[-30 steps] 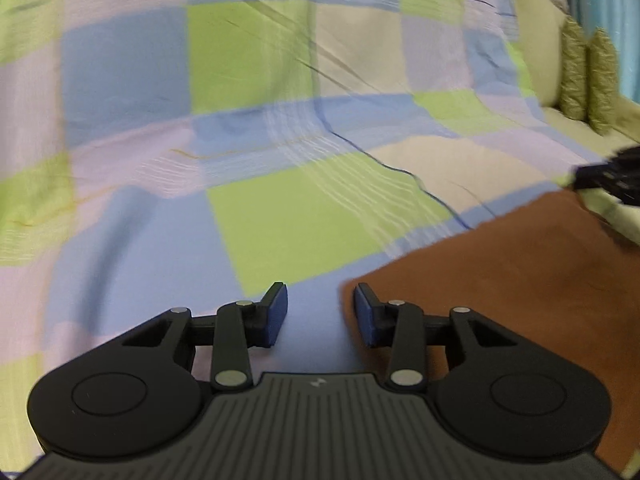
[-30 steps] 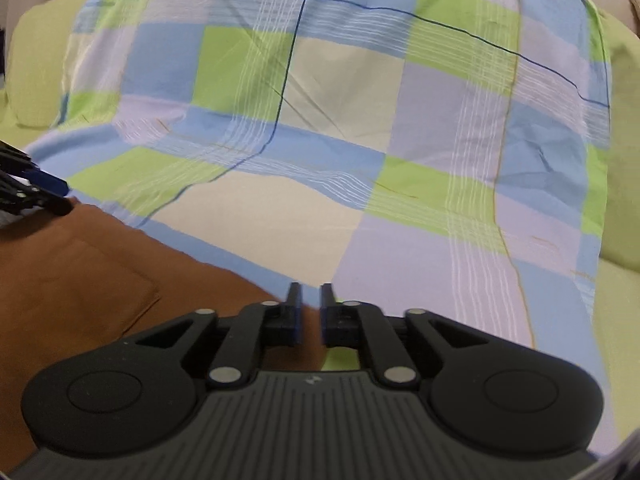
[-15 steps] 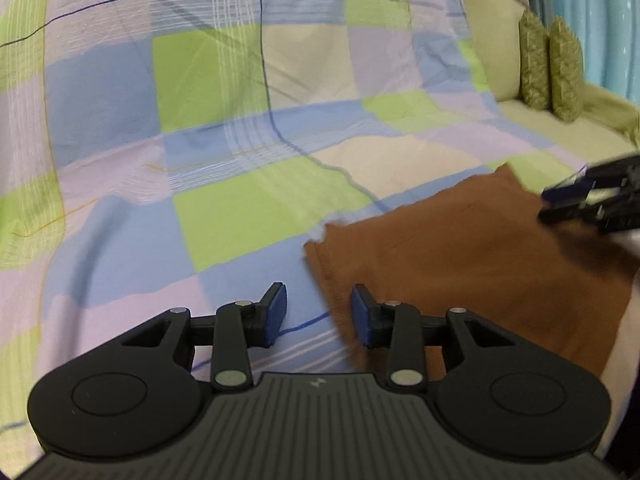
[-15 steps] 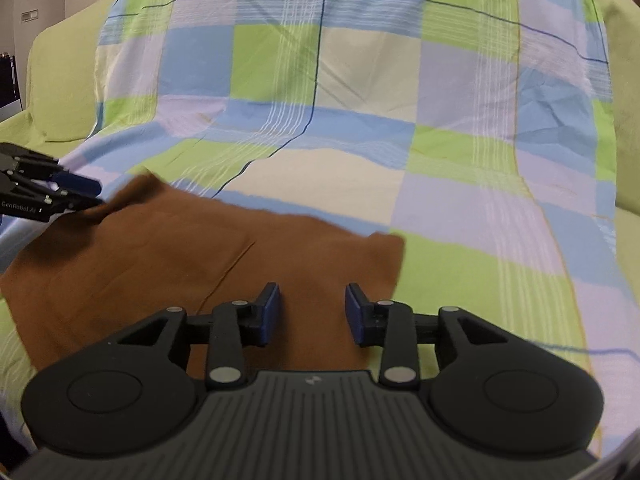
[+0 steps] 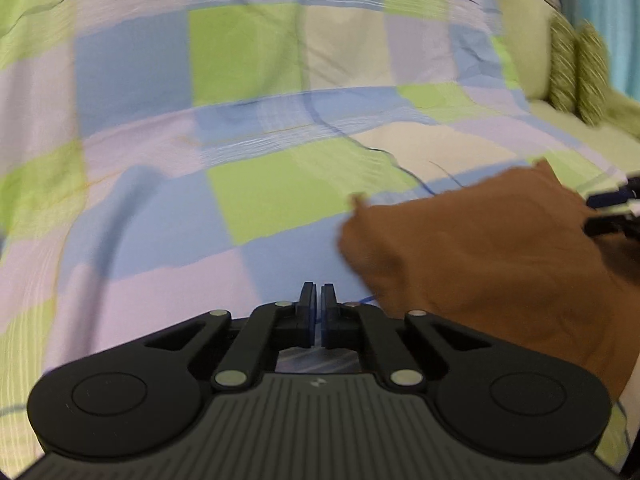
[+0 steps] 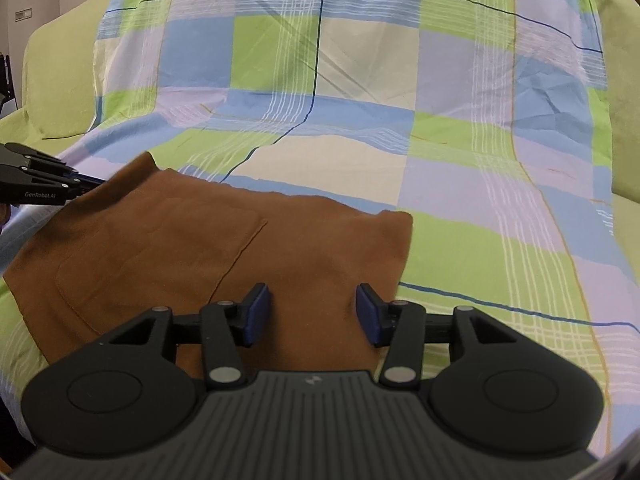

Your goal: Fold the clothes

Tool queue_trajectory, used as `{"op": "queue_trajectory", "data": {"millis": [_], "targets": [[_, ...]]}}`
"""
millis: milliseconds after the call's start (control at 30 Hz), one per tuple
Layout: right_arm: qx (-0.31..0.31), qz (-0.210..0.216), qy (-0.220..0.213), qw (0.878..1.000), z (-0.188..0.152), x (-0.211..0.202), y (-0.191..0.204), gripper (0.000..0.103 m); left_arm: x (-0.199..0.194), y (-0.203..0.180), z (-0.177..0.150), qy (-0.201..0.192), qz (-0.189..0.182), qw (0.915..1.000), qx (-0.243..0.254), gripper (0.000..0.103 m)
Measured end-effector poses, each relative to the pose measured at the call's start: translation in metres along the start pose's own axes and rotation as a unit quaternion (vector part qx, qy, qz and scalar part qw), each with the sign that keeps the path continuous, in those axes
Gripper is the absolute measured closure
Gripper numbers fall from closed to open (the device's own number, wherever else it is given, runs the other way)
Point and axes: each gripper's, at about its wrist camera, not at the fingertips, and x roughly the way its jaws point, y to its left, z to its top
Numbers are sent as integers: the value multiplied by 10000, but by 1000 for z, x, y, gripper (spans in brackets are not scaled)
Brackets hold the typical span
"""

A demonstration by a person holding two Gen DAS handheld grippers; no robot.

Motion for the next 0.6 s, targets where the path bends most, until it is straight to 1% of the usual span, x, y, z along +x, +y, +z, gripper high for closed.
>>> {"op": "queue_trajectory", "data": {"millis": [67,133,200,300,400,467,600], "targets": [[18,-6,-32,10000,2,-1,-1,57,-2,3,1,-25,-201,9996,-201,100],[52,-3,-42,10000,2,-2,-1,55,-2,5,3,-76,-629,9966,-533,90],[155,1,-40,9999,1,-4,-3,54,4,1,6,-7,-744,9960,-496,84],[263,-37,1,9996,-3,-9,-6,52,17,-4,7,194,-801,9957,-413,83],[388,-77,52,9992,-8,-11,-13,51,23,-7,6,284,-793,9958,-359,85],[531,-97,50,9985,-9,-11,-19,51,23,-8,7,290,-845,9955,-328,101],[1042,-68,-45,9945,-6,-2,-38,52,21,-12,6,197,-818,9961,-270,103]]}}
